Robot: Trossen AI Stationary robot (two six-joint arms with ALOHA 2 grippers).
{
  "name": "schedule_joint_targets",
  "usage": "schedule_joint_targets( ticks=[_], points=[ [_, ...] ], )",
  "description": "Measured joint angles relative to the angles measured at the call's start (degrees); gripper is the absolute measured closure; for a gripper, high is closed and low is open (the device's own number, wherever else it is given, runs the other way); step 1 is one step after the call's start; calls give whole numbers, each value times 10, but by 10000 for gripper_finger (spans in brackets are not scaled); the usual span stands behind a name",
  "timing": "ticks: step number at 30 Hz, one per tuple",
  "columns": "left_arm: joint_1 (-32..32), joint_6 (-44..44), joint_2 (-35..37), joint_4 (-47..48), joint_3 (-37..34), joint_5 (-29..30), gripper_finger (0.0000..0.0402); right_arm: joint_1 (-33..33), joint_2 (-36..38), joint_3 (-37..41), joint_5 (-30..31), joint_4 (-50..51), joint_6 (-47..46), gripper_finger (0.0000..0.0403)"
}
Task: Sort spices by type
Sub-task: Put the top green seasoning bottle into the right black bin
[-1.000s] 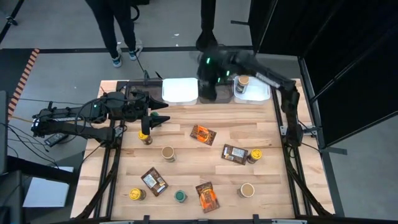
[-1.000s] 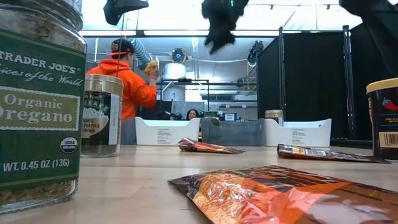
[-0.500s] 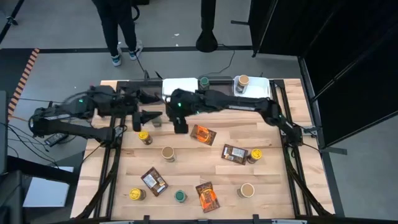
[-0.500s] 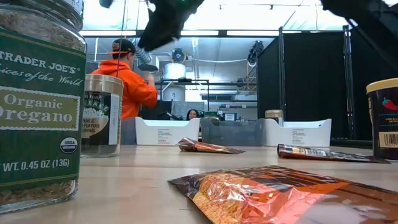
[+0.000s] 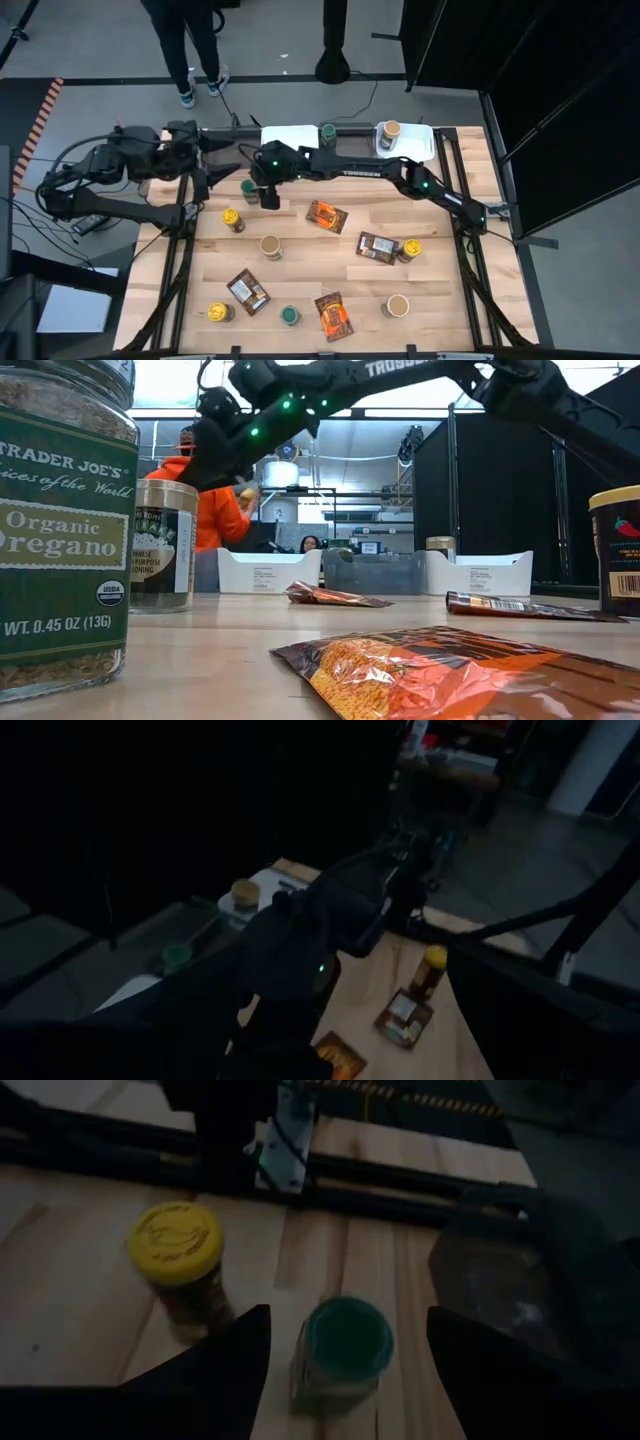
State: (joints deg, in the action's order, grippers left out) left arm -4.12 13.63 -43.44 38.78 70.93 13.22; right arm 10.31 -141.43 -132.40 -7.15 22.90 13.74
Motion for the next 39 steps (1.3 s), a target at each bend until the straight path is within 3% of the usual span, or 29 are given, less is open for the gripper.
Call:
schedule_joint_targets(
  ticks=[5, 14, 25, 39],
  points=[
    [0, 1, 0, 19, 0, 6, 53, 0, -24, 1, -1, -65, -1, 120],
    [0, 1, 0, 21, 0, 6, 53, 6, -29, 0, -1, -85, -3, 98],
    [0, 1, 0, 37, -1, 5, 53, 15, -69, 2, -15, -127, -37, 102],
    [0, 1, 0, 37, -1, 5, 53, 17, -68, 2, -26, -112, -41, 103]
  ],
)
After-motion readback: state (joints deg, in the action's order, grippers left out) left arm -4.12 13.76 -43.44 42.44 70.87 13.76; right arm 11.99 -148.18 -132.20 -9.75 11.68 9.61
